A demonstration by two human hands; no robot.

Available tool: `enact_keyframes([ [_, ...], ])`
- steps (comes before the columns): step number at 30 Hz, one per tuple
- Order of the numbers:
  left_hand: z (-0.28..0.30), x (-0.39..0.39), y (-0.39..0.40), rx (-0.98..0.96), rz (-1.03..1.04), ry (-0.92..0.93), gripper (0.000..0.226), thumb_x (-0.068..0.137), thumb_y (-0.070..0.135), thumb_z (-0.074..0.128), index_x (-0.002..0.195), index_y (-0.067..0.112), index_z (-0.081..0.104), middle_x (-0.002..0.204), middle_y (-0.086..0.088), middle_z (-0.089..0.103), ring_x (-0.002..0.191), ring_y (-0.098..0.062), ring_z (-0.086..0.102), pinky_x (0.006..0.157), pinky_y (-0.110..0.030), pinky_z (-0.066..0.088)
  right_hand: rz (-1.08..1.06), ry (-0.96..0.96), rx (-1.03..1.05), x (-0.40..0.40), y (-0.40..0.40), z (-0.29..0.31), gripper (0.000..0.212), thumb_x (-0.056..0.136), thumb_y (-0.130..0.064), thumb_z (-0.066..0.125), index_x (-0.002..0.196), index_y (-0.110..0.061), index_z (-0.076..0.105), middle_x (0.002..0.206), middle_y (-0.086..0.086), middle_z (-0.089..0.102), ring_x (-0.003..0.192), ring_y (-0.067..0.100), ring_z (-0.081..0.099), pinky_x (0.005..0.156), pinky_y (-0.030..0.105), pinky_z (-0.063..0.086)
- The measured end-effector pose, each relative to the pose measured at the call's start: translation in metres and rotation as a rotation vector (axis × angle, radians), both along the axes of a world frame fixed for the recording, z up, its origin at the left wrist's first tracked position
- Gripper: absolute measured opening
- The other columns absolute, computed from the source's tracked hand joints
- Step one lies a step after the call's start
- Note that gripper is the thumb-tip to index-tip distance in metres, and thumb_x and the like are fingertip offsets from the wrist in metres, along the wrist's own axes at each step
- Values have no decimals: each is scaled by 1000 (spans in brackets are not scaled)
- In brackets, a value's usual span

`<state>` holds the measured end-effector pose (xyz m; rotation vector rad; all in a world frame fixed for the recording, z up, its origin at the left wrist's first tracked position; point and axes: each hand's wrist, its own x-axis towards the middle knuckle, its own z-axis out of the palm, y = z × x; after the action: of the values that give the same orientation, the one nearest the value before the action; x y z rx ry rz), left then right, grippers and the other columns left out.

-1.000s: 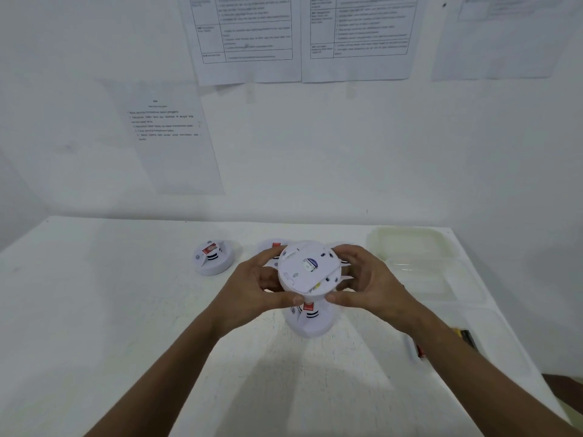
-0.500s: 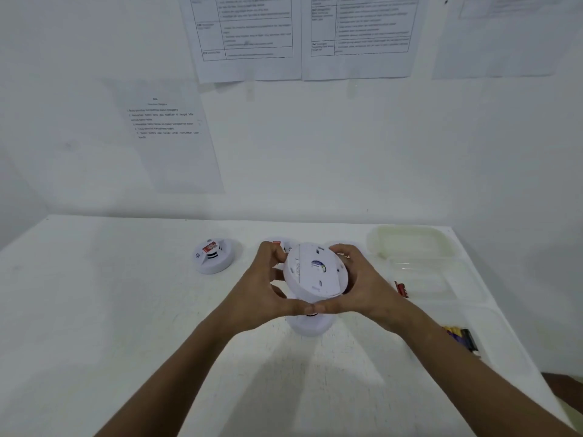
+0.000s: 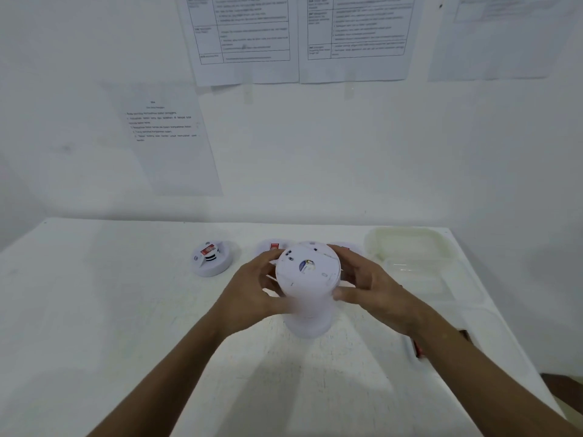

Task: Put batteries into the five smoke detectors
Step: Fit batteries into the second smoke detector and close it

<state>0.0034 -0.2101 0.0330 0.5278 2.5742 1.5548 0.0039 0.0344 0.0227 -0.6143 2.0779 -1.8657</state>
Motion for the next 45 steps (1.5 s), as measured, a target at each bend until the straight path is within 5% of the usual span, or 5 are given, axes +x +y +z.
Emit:
enact_keyframes([
  [5,-13,3,12,3,115,60,89,50,50,92,127,36,52,106,16,70,83,-9,70,71,-29,59,15,48,136,0,-9,-1,107,72,-10,87,150,-43,20,148,-21,39,133,10,44,83,30,56],
  [8,-10,5,13,-4,15,31,83,61,33,91,129,45,46,94,10,74,80,-11,71,68,-23,56,-62,106,116,-5,-9,-1,104,63,-7,91,143,-36,32,141,-19,48,133,6,44,96,22,50],
  [19,11,-5,0,-26,-216,-35,82,72,24,85,141,38,43,125,12,64,110,-18,63,82,-41,59,-20,102,143,-6,-5,0,103,57,-4,91,144,-20,38,137,-7,54,131,15,49,104,34,50],
  [31,14,-6,7,-31,-192,-30,87,73,29,84,143,39,34,125,12,61,102,-15,66,78,-35,60,-102,209,134,-8,-4,0,92,55,-5,91,133,-24,47,126,-17,59,123,8,54,96,17,47],
  [45,21,-7,16,-190,-87,99,61,66,36,86,116,35,52,111,13,63,86,-9,67,70,-22,57,-120,226,146,-10,-2,-11,92,57,-3,92,136,-21,48,128,-10,60,125,19,55,100,32,51],
])
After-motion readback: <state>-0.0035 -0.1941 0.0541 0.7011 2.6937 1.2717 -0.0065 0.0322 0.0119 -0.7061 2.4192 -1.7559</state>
